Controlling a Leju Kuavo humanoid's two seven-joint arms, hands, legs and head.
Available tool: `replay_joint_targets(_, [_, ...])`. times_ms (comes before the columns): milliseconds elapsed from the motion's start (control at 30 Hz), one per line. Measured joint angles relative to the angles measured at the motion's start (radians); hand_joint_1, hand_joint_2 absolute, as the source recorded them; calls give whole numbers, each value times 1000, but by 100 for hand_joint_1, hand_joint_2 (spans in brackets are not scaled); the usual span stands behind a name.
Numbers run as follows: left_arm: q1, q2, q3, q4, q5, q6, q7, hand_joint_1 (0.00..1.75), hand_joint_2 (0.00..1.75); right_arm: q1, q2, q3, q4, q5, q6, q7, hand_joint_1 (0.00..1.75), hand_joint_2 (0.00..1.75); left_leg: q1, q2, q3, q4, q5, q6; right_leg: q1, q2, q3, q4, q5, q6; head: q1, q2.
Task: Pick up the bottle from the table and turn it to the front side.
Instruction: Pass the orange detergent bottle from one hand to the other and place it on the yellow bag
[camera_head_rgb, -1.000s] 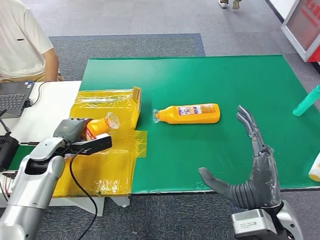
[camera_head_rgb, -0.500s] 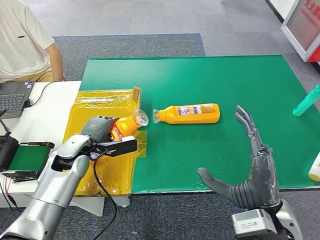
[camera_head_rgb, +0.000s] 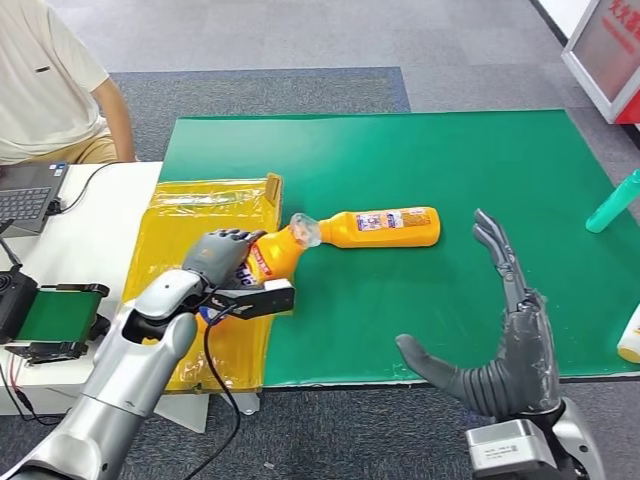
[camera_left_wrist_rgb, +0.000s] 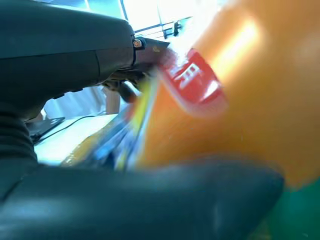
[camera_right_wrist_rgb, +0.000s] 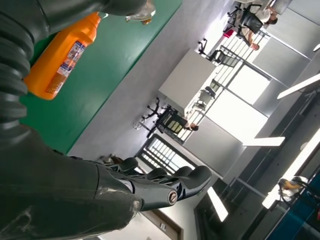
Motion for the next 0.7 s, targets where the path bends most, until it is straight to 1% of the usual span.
replay_joint_targets(200, [-1,-10,-11,17,0,-3,15,0,0,0,0,-8,0,-6,-7,-9,0,175,0,0,0,0,0,0,0,0,0,0,0,0,0,0])
replay_joint_targets(700, [0,-9,-6,44,0,-9,29,0,0,0,0,-42,0,-14,-8,-24,0,175,0,0,0,0,0,0,0,0,0,0,0,0,0,0])
